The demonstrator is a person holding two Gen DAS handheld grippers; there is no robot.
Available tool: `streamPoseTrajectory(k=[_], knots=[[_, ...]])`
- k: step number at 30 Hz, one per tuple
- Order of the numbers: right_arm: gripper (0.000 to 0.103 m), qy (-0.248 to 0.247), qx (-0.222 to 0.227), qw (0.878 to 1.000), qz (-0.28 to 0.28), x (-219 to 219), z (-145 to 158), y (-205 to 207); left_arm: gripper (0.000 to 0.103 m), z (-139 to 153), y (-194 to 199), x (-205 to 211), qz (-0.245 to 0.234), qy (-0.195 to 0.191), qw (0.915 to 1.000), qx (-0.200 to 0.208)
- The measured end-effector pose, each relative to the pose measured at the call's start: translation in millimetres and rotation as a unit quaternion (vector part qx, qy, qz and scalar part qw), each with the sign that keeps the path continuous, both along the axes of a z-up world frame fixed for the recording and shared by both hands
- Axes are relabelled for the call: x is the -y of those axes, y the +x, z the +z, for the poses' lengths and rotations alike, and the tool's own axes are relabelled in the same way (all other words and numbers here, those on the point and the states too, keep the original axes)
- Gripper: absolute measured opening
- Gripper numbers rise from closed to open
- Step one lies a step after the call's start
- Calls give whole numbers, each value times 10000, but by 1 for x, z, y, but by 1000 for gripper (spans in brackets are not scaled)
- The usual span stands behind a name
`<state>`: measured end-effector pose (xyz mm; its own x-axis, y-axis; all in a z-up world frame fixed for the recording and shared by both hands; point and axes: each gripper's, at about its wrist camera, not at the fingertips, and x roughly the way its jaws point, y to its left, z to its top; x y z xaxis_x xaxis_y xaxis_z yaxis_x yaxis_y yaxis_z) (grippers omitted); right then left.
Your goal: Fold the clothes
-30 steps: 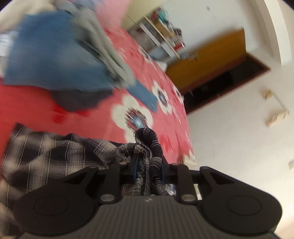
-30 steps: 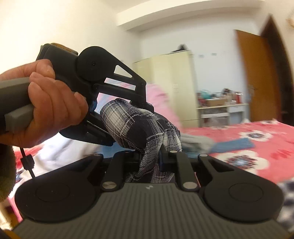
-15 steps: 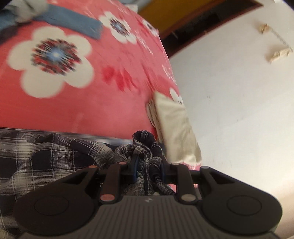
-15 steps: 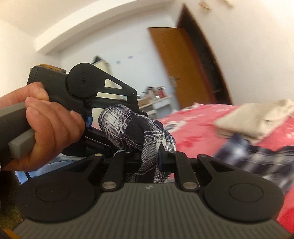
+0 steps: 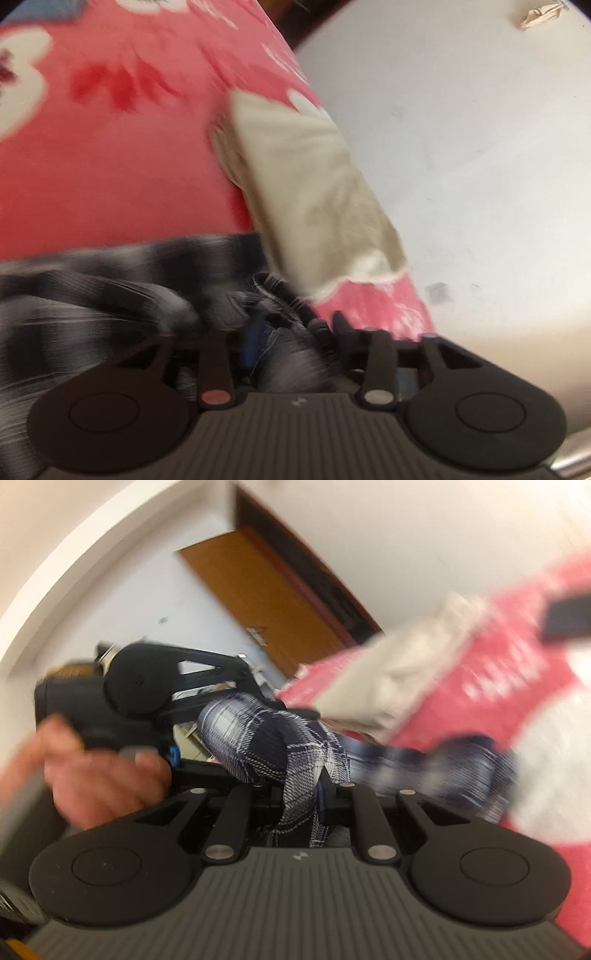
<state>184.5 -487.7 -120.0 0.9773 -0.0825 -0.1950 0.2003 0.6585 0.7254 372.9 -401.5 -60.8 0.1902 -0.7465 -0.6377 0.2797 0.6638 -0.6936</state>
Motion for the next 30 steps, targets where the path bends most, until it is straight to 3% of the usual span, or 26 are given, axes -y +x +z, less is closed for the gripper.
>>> streamPoseTrajectory(k=[2, 5, 8, 13, 16, 21, 22, 26, 30], knots=[[13, 543, -19, 9985, -16, 14, -16, -6, 51, 1, -2, -8, 18, -333, 9993, -155], [14, 1205, 104, 9927, 32, 29, -35, -13, 57, 23, -15, -34, -57, -470, 9987, 179], [15, 1338, 197, 9908, 88, 31, -40, -11, 58, 53, -33, -81, 43, -427, 9977, 533], [19, 1536, 377, 9873, 121, 31, -46, -12, 61, 107, -71, -210, 856, -289, 9892, 1157], [22, 1615, 456, 9857, 142, 31, -48, -12, 61, 139, -102, -294, 1626, 98, 9740, 1572], [29, 1501, 179, 9881, 268, 30, -37, -13, 67, 185, -163, -416, 2745, 581, 9375, 2060], [30, 1352, -14, 9901, 373, 30, -33, -12, 68, 185, -171, -432, 2860, 644, 9336, 2062], [33, 602, -828, 9905, 917, 37, -12, -2, 68, 157, -187, -474, 3013, 659, 9361, 1692], [44, 652, -1139, 9866, 965, 66, 0, -13, 68, 118, -198, -508, 3062, 565, 9423, 1233]])
